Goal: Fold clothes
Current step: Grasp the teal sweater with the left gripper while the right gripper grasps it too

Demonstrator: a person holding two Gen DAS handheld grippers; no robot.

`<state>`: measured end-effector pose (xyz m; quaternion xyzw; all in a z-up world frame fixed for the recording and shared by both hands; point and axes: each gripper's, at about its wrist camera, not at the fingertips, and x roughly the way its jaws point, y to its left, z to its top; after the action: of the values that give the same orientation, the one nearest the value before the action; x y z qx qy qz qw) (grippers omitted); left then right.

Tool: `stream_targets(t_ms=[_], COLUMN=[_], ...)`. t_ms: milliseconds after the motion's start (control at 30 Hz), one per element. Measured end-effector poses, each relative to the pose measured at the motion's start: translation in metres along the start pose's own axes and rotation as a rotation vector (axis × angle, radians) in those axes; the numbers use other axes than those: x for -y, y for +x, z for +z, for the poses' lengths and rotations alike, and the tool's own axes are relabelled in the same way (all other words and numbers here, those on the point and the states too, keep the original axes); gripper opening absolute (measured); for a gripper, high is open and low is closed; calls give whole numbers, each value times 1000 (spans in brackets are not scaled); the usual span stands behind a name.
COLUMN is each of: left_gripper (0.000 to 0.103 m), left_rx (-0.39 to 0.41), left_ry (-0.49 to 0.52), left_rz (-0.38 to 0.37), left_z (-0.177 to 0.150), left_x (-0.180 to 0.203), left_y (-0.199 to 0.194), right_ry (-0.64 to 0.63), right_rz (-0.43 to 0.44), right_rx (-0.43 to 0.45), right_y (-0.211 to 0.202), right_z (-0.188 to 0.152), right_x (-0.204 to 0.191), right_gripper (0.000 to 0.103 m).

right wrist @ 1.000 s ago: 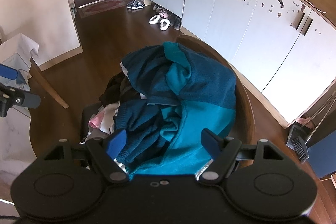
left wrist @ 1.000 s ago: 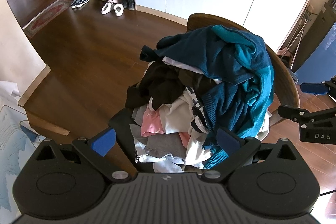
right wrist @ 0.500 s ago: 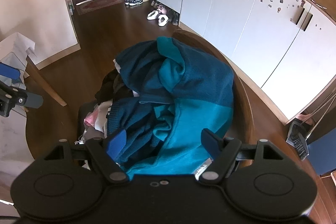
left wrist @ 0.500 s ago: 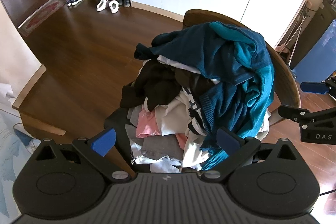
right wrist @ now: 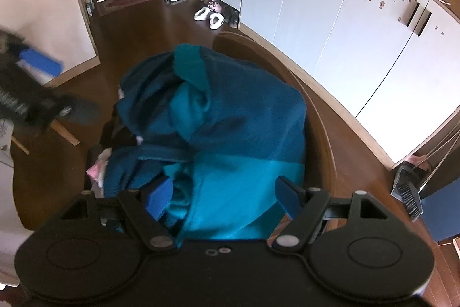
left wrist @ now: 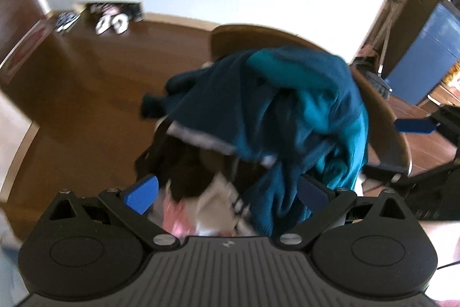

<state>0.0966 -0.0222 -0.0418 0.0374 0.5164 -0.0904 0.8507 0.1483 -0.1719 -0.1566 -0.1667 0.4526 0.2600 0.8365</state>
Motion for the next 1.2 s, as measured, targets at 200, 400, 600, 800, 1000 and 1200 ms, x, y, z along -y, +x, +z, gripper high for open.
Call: stream_targets(t_ms=[200, 400, 600, 800, 1000, 1200], left_gripper=[103, 103, 103, 88, 10, 2], left_rx=[-19, -91, -103, -109, -33, 60], left_ry=[39, 46, 54, 25, 26, 21], left_rz=[-63, -89, -113, -147, -196, -208], left_z=[57, 78, 72, 74, 65, 33], left_x=[21, 31, 32, 25, 26, 21], left_y=[46, 99, 116, 104, 60, 0], right_ry=[38, 89, 92, 110, 128, 201], right_rz=[22, 61, 77, 74, 154, 277], right_rx=[-14, -34, -40, -2, 82, 157], right_y=[27, 53, 61, 38, -4, -50], right_z=[8, 13, 13, 5, 0, -13], right_x=[14, 22, 28, 34, 34, 31], right_gripper=[103, 103, 103, 103, 103, 103])
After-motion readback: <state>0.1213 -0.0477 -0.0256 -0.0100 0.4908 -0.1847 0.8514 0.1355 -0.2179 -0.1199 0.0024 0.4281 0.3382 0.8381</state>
